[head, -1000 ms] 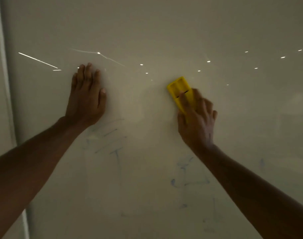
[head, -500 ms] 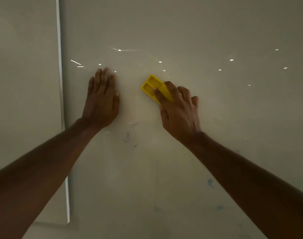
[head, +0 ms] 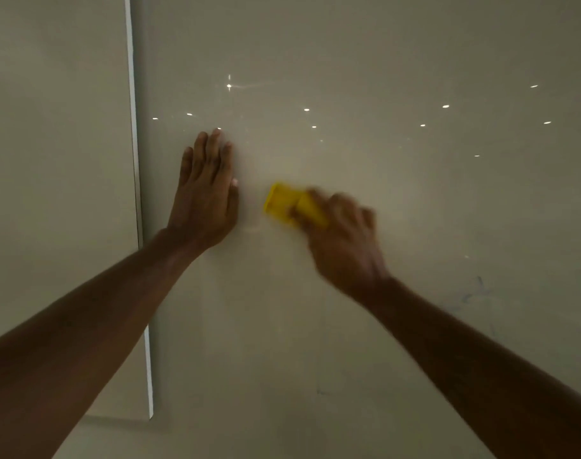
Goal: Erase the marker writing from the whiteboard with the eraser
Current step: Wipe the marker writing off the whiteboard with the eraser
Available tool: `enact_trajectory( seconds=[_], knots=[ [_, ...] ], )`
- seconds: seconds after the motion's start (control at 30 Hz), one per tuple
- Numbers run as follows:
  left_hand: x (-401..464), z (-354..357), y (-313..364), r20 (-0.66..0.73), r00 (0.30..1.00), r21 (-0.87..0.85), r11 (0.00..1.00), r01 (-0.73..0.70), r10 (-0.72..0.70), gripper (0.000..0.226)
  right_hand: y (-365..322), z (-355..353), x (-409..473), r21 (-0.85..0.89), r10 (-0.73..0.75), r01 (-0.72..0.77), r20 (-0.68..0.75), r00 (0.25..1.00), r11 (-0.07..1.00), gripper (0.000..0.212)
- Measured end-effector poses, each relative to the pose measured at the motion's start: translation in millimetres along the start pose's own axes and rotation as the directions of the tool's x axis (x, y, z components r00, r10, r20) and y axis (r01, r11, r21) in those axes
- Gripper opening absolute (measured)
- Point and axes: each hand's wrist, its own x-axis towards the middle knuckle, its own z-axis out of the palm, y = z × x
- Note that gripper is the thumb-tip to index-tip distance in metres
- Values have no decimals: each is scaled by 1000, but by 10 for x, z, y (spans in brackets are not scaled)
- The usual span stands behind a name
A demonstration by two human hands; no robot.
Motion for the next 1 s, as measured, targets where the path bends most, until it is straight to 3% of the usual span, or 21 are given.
enact_trajectory(
  seconds=[0.07, 0.13, 0.2, 0.27, 0.37, 0.43, 0.5, 0.6, 0.67, 0.73, 0.83, 0.9, 1.0],
  knots=[
    [-46, 26, 18, -17, 1000, -2, 1000, -5, 5, 59, 100, -161, 125, 9, 208, -208, -93, 974, 978, 62],
    [-92, 55, 54, -23, 1000, -13, 1000, 3, -3, 59, 41, -165, 7, 26, 228, -227, -116, 967, 974, 65],
    [-126, 74, 111, -23, 1000, -19, 1000, 11, -12, 59, -90, -30, -337, 34, 100, -98, -71, 992, 995, 67],
    [-174, 99, 195, -12, 1000, -39, 999, 3, -3, 59, -224, 139, -932, 84, -78, 73, 63, 995, 994, 63],
    [-267, 142, 325, -15, 1000, -54, 998, -19, 19, 58, -293, 246, -1939, 144, -356, 327, 292, 888, 934, 55],
    [-342, 176, 411, -6, 999, -64, 997, -35, 35, 58, -195, 199, -2335, 162, -429, 398, 360, 828, 903, 55],
    [-415, 212, 505, -2, 999, -71, 996, -51, 51, 57, -12, 127, -2384, 142, -437, 414, 348, 829, 899, 56],
    [-510, 269, 632, -7, 999, -92, 994, -51, 51, 57, 259, -47, -1988, 79, -297, 287, 235, 925, 955, 43],
    [-550, 300, 715, -20, 999, -98, 994, -47, 45, 56, 424, -213, -1584, 24, -63, 60, 123, 990, 998, 49],
    [-579, 332, 788, -32, 998, -96, 994, -49, 46, 55, 494, -328, -1281, -40, 144, -143, 6, 990, 989, 49],
    [-592, 355, 865, -30, 998, -104, 993, -53, 50, 54, 312, -243, -1248, -55, 259, -261, -42, 965, 964, 47],
    [-602, 354, 908, -21, 999, -112, 993, -49, 47, 55, 94, -52, -1524, -14, 161, -161, 22, 987, 987, 53],
    [-635, 356, 996, -4, 999, -118, 992, -51, 51, 55, -131, 150, -2225, 98, -158, 139, 229, 960, 985, 55]
  ],
)
